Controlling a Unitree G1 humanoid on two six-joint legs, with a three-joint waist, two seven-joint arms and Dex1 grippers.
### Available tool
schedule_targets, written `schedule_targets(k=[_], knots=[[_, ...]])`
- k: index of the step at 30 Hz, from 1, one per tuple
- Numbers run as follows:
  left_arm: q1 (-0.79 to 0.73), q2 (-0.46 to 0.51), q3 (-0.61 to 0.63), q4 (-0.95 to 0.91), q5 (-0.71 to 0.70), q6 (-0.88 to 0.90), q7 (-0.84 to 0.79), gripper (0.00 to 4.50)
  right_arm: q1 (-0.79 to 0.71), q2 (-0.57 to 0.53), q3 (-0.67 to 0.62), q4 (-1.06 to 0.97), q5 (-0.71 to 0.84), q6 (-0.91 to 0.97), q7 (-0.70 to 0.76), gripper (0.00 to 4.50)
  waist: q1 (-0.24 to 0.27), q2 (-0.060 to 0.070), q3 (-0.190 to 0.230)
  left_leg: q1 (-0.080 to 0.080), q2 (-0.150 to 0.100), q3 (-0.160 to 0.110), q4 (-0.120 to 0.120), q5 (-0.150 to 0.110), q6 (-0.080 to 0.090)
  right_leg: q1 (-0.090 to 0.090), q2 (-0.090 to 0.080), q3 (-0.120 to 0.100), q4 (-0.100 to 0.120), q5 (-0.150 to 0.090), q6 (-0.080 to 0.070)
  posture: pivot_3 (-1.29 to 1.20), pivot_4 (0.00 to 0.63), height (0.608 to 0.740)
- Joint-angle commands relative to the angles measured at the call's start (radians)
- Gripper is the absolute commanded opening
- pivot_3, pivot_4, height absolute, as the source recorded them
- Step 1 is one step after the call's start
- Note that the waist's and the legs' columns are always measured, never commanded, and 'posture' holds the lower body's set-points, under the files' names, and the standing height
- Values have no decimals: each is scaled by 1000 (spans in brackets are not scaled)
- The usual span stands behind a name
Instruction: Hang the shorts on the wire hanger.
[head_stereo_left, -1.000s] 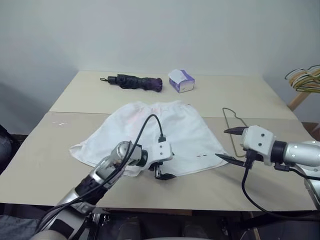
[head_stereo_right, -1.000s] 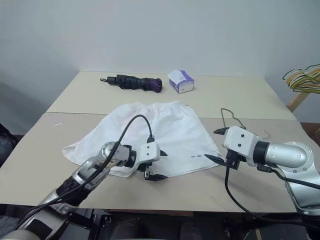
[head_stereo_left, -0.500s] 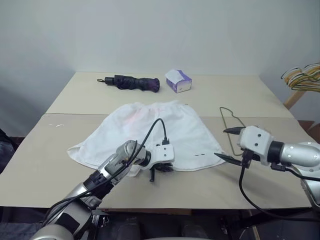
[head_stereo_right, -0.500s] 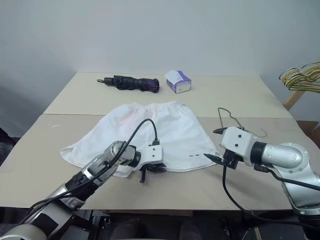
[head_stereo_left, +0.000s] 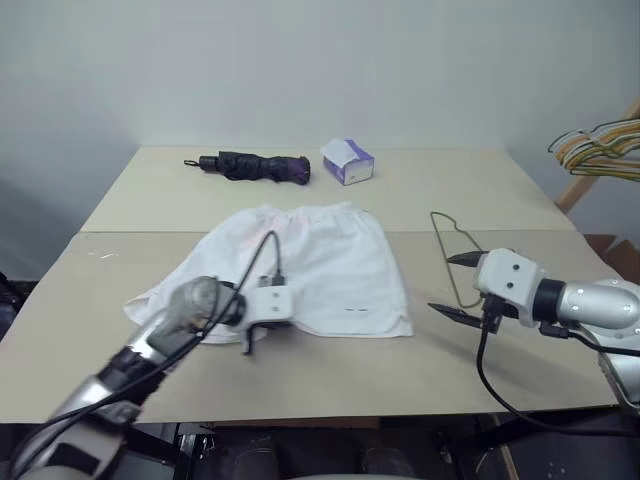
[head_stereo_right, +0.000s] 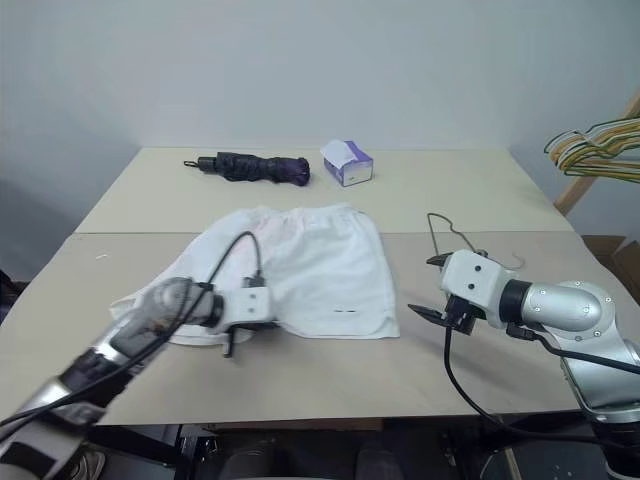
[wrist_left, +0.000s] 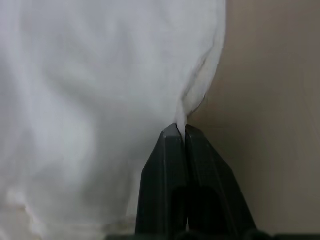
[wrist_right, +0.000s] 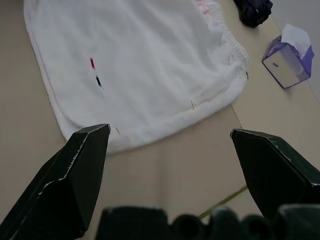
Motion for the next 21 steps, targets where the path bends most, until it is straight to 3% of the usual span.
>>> schedule_targets(k=[1,6,8,11,15,21], knots=[[2,102,85,124,43,-83,8,8,-28,9,-3,-5,-9,-24,-8,4500,4,0,0,0,0,0,0,0,0,0,0,0,0,0,0,70,0,740],[-44,191,108,356,129,-234,41,8,-44,21,8,9,-18,-30,-5,4500,21,0,0,-2,0,1,0,0,0,-2,-1,-1,0,0,0,80,0,740],[-75,191,114,437,167,-280,88,8,-46,22,8,14,-20,-35,-2,4500,30,0,0,-2,0,1,0,0,0,-2,-1,-1,0,0,0,80,0,740],[-94,148,175,463,88,-289,63,8,-45,22,8,16,-18,-39,0,4500,35,0,0,-3,0,1,0,0,0,-2,-1,-2,0,0,0,77,0,740],[-51,159,201,369,-1,-292,-96,888,-46,22,8,13,-14,-38,3,4500,42,0,0,-9,0,1,1,0,0,-7,-1,-3,0,0,0,77,0,740],[8,269,233,312,-44,-313,-267,2813,-44,22,3,9,-12,-35,4,4500,30,0,0,-10,0,1,1,0,0,-9,-1,-3,2,0,0,69,0,740]])
